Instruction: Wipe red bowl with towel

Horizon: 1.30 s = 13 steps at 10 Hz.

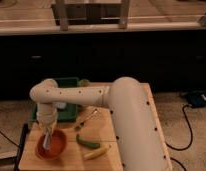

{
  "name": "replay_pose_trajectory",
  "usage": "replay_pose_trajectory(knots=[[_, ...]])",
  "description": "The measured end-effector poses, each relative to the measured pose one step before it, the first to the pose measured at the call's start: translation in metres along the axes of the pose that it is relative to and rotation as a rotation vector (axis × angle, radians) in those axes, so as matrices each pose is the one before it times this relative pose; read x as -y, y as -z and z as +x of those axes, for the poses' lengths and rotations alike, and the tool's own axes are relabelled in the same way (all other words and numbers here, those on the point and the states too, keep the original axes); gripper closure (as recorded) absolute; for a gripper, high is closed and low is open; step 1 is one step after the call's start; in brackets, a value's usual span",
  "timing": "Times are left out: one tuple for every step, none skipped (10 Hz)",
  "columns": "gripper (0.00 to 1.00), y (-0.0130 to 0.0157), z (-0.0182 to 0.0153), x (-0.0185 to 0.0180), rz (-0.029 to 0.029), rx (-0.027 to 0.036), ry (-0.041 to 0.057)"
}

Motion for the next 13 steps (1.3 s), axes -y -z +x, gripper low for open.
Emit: replay_pose_trajectory(knots=[[1.00, -0.00332, -0.00530, -0.00102, -0.00569, 0.00688, 0.01333], [1.00, -0.00423, -0.00633, -0.00625, -0.00560, 0.00782, 0.00039], [1.00, -0.00492, -0.00697, -0.00785, 0.00548, 0.00649, -0.00638], [1.00, -0.00377, -0.00666, -0.01485, 0.00879, 0.00661, -0.01476], [1.00, -0.00200, -0.00271, -0.01633, 0.00692, 0.00500, -0.02050], [1.00, -0.00115, -0.00107, -0.00928, 0.00229, 0.00276, -0.01363], [1.00, -0.00137, 0.00022, -0.01375, 0.00297, 0.00331, -0.02667], [1.00, -0.00062, 0.00061, -0.00673, 0.00334, -0.00028, -0.02093], [1.00, 0.00131, 0.00278, -0.00350, 0.00510, -0.00380, -0.01418], [1.00, 0.00444, 0.00548, -0.00209, 0.00744, -0.00791, -0.01482], [1.00, 0.00655, 0.00925, 0.00076, 0.01289, -0.00976, -0.01328], [1.00, 0.00439, 0.00577, 0.00277, 0.00415, -0.00735, -0.00222], [1.00, 0.00492, 0.00690, 0.00320, -0.00121, -0.00784, -0.00025]])
